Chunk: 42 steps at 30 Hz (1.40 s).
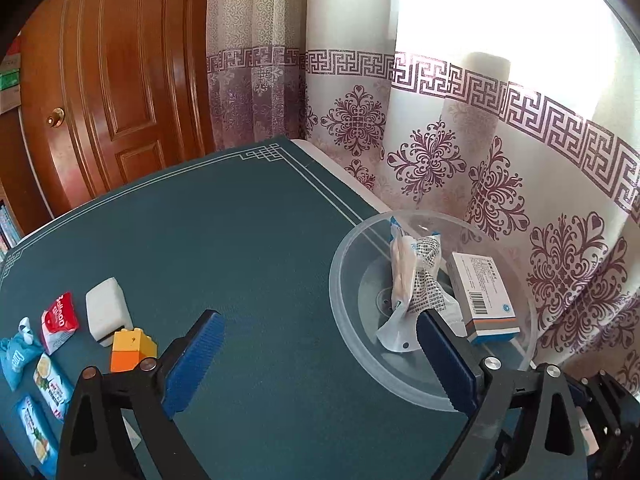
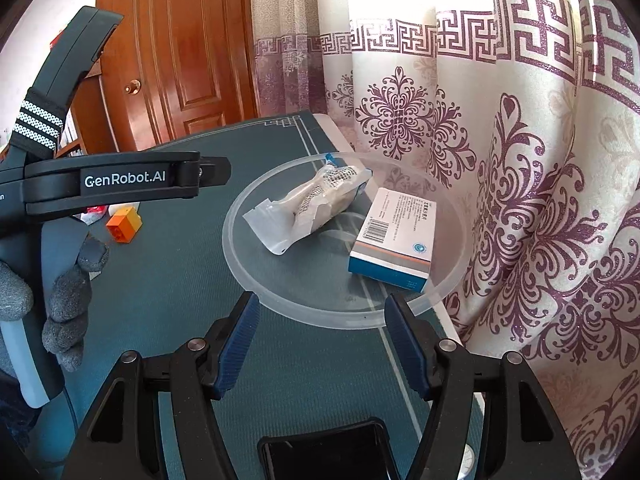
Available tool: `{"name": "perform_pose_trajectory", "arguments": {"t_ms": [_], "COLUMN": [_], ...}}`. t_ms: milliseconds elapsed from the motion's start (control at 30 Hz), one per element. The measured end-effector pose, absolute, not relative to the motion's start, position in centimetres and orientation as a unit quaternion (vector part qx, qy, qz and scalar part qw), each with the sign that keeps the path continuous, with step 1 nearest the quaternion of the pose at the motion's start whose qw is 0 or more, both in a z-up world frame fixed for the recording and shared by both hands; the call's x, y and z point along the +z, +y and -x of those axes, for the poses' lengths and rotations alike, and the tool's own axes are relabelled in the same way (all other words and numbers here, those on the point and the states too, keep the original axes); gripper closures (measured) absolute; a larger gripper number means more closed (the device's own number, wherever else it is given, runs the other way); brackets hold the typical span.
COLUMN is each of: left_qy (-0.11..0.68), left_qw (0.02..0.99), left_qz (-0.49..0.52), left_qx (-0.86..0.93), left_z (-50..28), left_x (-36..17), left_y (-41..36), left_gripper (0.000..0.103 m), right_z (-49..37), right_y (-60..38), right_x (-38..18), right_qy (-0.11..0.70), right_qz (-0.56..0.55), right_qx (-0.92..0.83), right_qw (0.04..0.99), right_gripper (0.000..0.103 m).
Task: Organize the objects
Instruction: 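Lower the white packet into the clear bowl and open the left gripper, then grasp the blue cracker packet with the left gripper and lift it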
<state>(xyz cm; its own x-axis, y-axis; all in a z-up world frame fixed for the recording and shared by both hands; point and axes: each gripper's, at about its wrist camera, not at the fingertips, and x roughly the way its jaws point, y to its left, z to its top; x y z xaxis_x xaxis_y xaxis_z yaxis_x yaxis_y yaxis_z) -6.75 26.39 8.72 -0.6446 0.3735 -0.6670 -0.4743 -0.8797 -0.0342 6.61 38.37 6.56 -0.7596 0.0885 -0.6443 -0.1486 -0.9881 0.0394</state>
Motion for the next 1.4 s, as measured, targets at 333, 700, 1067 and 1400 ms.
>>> {"name": "perform_pose_trajectory", "arguments": {"t_ms": [333, 700, 1067, 1400], "left_qy": [0.043, 0.017, -0.03, -0.033], "left_qw": [0.189, 0.123, 0.036, -0.048], "left_qz": [0.366, 0.374, 0.387, 0.395], "left_qx": [0.91, 0.919, 0.921, 0.917], "left_z": [6.7, 6.6, 6.6, 7.2], "left_x": [8.6, 8.5, 7.6, 5.5], "left_y": [21.0, 13.6, 5.7, 0.3], "left_gripper": [0.001, 0.001, 0.001, 0.001], "right_z": [-6.7, -6.0, -4.9, -4.4], "right_y": [36.1, 32.6, 28.7, 26.0], "right_x": [6.5, 6.1, 4.9, 4.4], "right_qy": [0.046, 0.041, 0.034, 0.026], "right_qz": [0.346, 0.356, 0.375, 0.386], "right_qx": [0.936, 0.933, 0.926, 0.922], "right_qw": [0.043, 0.019, -0.011, -0.03], "right_gripper": [0.037, 0.037, 0.036, 0.036]}}
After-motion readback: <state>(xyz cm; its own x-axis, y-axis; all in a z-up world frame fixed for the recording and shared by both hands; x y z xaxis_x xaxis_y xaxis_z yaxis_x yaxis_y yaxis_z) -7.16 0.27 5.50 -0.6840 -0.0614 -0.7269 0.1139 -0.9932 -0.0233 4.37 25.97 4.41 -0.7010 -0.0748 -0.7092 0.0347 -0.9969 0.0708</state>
